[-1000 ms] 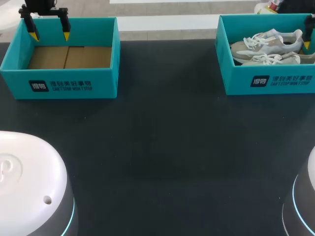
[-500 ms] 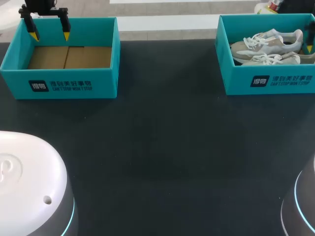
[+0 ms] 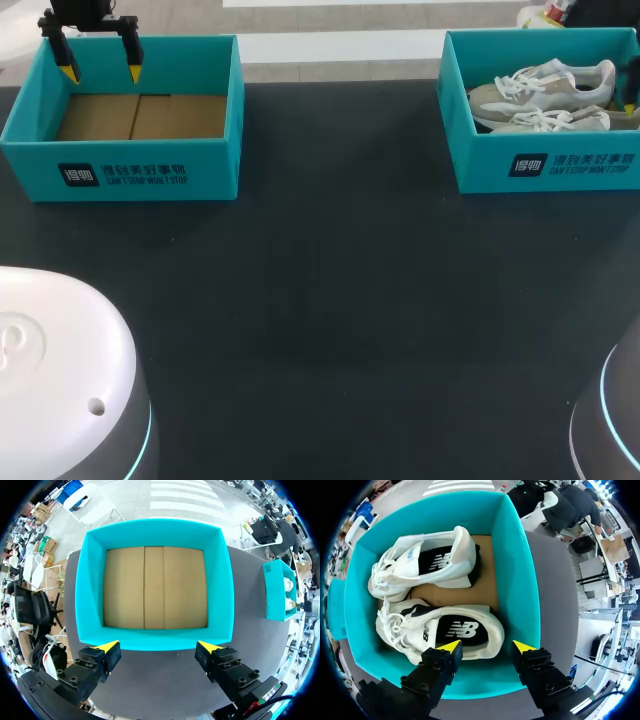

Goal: Take the shoe out of the shoebox, open the shoe tongue, remove and reinsert the insole, then place the shoe into the shoebox

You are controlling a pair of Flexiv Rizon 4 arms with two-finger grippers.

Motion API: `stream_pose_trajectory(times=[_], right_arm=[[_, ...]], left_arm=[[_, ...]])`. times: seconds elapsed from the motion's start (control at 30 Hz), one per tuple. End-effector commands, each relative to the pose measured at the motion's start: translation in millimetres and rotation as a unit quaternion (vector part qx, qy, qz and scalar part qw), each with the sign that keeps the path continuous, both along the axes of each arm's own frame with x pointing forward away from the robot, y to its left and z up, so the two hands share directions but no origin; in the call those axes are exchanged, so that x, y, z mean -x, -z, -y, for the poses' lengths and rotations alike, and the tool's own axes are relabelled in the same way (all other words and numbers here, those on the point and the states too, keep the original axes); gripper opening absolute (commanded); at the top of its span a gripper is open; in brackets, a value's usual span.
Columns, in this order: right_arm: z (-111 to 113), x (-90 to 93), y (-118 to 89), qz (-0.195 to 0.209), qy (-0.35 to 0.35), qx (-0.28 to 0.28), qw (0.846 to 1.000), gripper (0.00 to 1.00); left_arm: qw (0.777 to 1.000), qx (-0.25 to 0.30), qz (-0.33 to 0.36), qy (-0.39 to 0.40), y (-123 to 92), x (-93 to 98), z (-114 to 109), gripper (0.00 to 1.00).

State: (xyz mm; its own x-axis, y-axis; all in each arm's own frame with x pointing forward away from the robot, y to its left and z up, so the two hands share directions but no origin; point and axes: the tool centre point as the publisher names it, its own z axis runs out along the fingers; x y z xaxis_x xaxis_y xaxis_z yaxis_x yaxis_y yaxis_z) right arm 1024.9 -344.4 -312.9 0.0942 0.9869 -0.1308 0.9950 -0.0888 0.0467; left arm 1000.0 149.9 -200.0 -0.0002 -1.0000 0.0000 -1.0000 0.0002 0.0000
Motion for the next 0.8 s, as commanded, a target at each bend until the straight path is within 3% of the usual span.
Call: stream_pose_trajectory(times=[0.03, 0.13, 0.3, 0.53, 0.6, 0.63, 0.8], right_arm=[[3, -2.6, 11, 0.000, 0.000, 0.000, 1.000, 0.62], [6, -2.9, 17, -0.002, 0.001, 0.001, 1.000, 0.61], [10, -6.4, 26, -0.010, 0.003, 0.004, 1.000, 0.49], [9, -10.2, 34, -0.019, 0.002, 0.006, 1.000, 0.42], [9, -11.1, 35, -0.022, 0.005, 0.011, 1.000, 0.27], [9, -11.6, 35, -0.022, 0.009, 0.015, 1.000, 0.02], [8, -12.7, 32, -0.021, 0.014, 0.022, 0.999, 0.00]], left_arm=[[1.000, 0.000, 0.000, 0.000, 0, 0.0, 0, 1.00], [1.000, 0.000, 0.000, 0.000, 0, 0.0, 0, 1.00], [1.000, 0.000, 0.000, 0.000, 0, 0.0, 0, 1.00], [1.000, 0.000, 0.000, 0.000, 0, 0.0, 0, 1.00], [1.000, 0.000, 0.000, 0.000, 0, 0.0, 0, 1.00], [1.000, 0.000, 0.000, 0.000, 0, 0.0, 0, 1.00], [1.000, 0.000, 0.000, 0.000, 0, 0.0, 0, 1.00]])
